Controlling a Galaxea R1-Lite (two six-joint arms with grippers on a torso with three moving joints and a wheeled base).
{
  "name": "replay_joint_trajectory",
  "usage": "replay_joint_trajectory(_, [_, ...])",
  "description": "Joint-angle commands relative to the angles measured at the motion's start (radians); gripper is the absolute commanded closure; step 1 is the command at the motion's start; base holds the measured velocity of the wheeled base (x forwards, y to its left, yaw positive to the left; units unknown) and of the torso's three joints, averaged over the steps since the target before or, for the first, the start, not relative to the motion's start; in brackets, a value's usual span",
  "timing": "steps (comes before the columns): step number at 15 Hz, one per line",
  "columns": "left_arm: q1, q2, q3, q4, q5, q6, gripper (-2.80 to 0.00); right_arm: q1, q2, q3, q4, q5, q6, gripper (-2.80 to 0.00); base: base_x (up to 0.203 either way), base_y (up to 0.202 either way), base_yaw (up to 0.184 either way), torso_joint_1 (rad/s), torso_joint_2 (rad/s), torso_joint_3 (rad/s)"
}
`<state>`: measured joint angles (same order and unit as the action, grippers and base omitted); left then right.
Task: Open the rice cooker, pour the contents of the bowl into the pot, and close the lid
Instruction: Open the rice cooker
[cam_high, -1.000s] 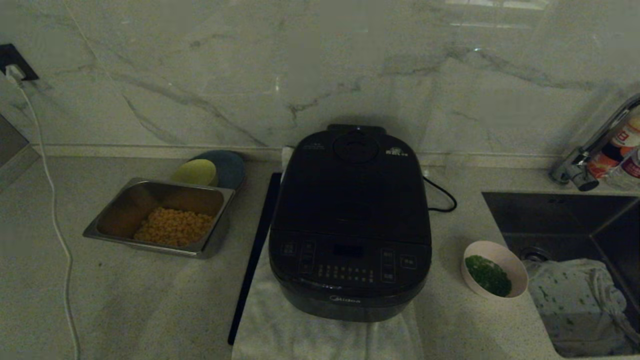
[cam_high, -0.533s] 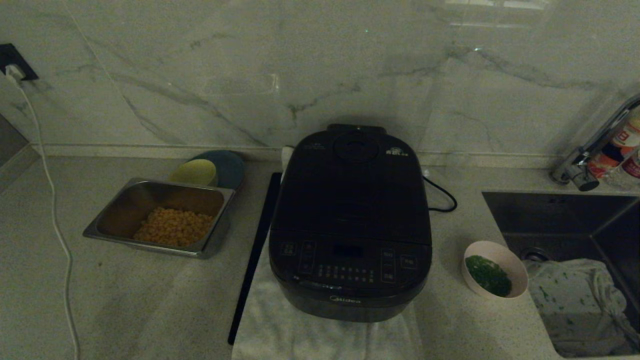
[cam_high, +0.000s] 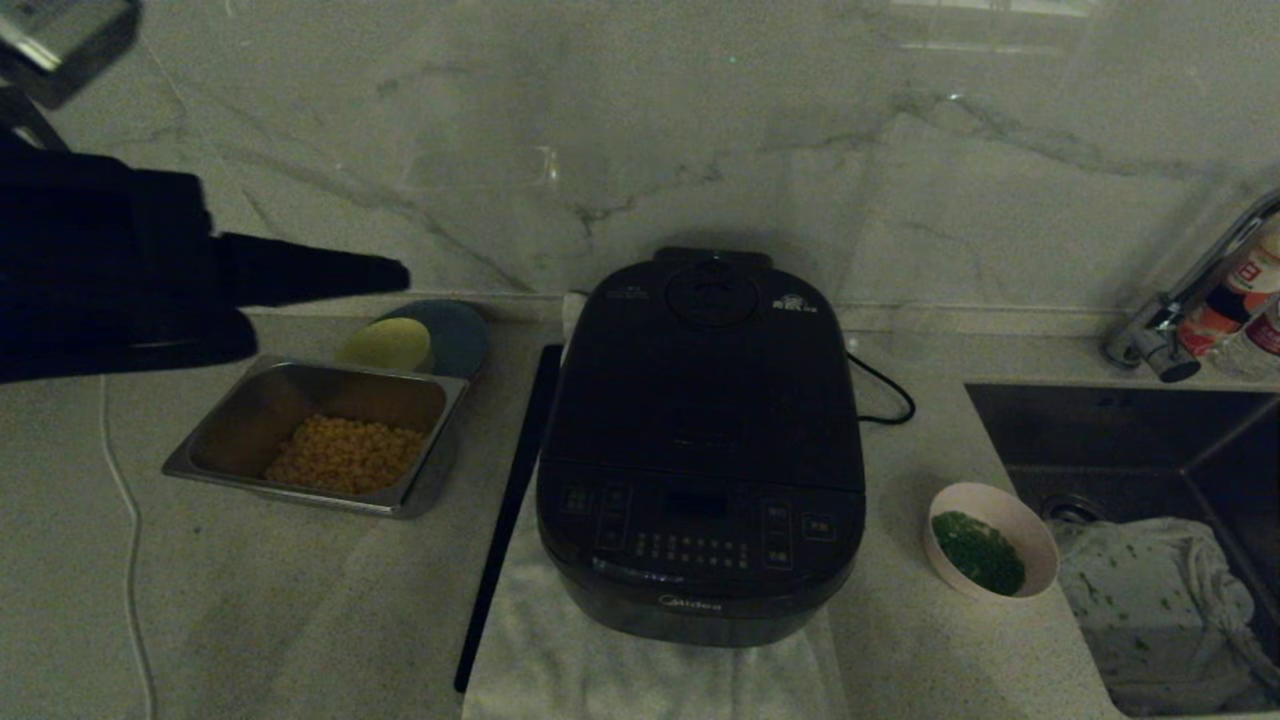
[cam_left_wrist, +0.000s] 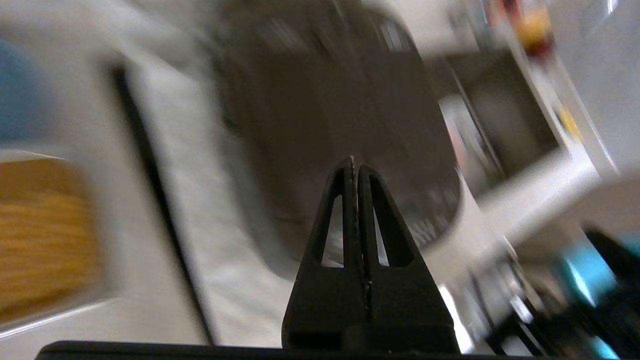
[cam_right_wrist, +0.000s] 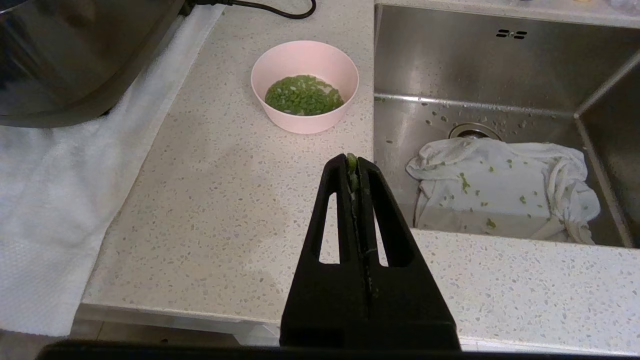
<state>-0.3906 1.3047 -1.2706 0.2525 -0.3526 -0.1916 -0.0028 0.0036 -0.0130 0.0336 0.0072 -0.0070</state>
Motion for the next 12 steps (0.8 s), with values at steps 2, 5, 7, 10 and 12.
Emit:
replay_joint_trajectory(2, [-0.118, 0.097, -0.014, 0.016, -0.003, -0.101, 0.00, 0.000, -0.001, 0.000, 0.000, 0.000, -0.001, 0.00, 0.000, 0.000, 0.000, 0.000, 0.00, 0.000])
replay_joint_trajectory(5, [-0.174, 0.100, 0.003, 0.020, -0.003, -0.129, 0.00, 0.000, -0.001, -0.001, 0.000, 0.000, -0.001, 0.00, 0.000, 0.000, 0.000, 0.000, 0.00, 0.000])
replay_joint_trajectory(7, [-0.216, 0.121, 0.027, 0.017, 0.021, -0.129, 0.00, 0.000, -0.001, -0.001, 0.000, 0.000, -0.001, 0.00, 0.000, 0.000, 0.000, 0.000, 0.00, 0.000])
replay_joint_trajectory(10, [-0.303, 0.191, 0.030, -0.005, 0.150, -0.146, 0.00, 0.000, -0.001, -0.001, 0.000, 0.002, -0.001, 0.00, 0.000, 0.000, 0.000, 0.000, 0.00, 0.000])
replay_joint_trajectory(12, [-0.315, 0.213, 0.034, -0.021, 0.160, -0.162, 0.00, 0.000, -0.001, 0.001, 0.000, 0.000, -0.001, 0.00, 0.000, 0.000, 0.000, 0.000, 0.00, 0.000])
